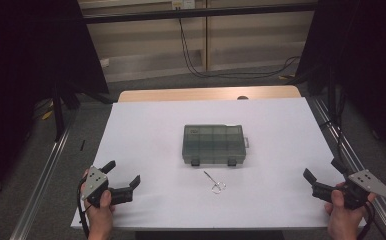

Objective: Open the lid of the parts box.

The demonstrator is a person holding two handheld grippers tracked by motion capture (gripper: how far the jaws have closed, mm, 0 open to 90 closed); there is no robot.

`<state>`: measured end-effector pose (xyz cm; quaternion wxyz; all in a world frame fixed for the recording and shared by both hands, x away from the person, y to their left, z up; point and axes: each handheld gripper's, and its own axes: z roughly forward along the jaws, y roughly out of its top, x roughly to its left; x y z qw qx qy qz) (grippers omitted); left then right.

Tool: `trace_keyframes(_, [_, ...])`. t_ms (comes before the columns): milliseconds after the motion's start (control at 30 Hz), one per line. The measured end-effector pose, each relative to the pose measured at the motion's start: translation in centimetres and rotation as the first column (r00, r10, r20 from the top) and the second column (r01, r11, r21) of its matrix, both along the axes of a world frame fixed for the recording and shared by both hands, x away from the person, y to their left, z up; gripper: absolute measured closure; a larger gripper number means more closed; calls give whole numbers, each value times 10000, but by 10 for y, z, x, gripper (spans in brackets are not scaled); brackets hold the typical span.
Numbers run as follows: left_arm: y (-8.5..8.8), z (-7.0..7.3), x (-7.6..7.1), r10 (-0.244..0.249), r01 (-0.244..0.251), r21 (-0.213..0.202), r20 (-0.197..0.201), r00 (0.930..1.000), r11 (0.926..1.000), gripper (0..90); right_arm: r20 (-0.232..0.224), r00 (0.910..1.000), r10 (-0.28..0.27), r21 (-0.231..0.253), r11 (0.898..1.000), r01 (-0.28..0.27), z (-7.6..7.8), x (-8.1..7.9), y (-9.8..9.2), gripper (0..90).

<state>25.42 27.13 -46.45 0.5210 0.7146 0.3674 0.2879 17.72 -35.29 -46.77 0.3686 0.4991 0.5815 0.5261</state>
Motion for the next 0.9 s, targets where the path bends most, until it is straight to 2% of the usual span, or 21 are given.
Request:
trace_keyframes(100, [-5,2,0,243,-243,150,5,9997,9996,0,-44,10000,82,-245,9997,-83,1,1,3,0])
trace_keyframes(200, [-11,5,1,157,-158,287,59,9999,9995,0,-120,9997,208,-262,9994,-211,3,4,7,0])
trace_keyframes(300, [-16,10,2,101,-102,158,69,9999,9998,0,-104,9996,268,-250,9993,-270,7,7,11,0])
trace_keyframes(333, [-19,12,3,22,-22,-60,84,10000,10000,0,-126,9992,368,-399,9985,-373,9,8,12,0])
trace_keyframes(367, [-20,14,4,-104,103,14,121,9999,9999,0,-139,9994,309,-396,9987,-315,11,9,14,0])
trace_keyframes(433, [-25,17,4,-131,134,-134,215,9997,9998,0,-128,9991,398,-285,9988,-401,16,12,16,0])
trace_keyframes(633, [-41,27,11,-548,546,-173,-82,9985,9984,0,-207,9986,482,-144,9987,-485,25,21,25,0])
trace_keyframes(733, [-52,31,15,-774,773,-150,-55,9970,9969,0,-359,9978,556,-300,9979,-567,28,26,30,0])
trace_keyframes(900, [-66,34,21,-1058,1052,-310,-199,9942,9940,0,-316,9967,750,-168,9970,-756,37,33,40,0])
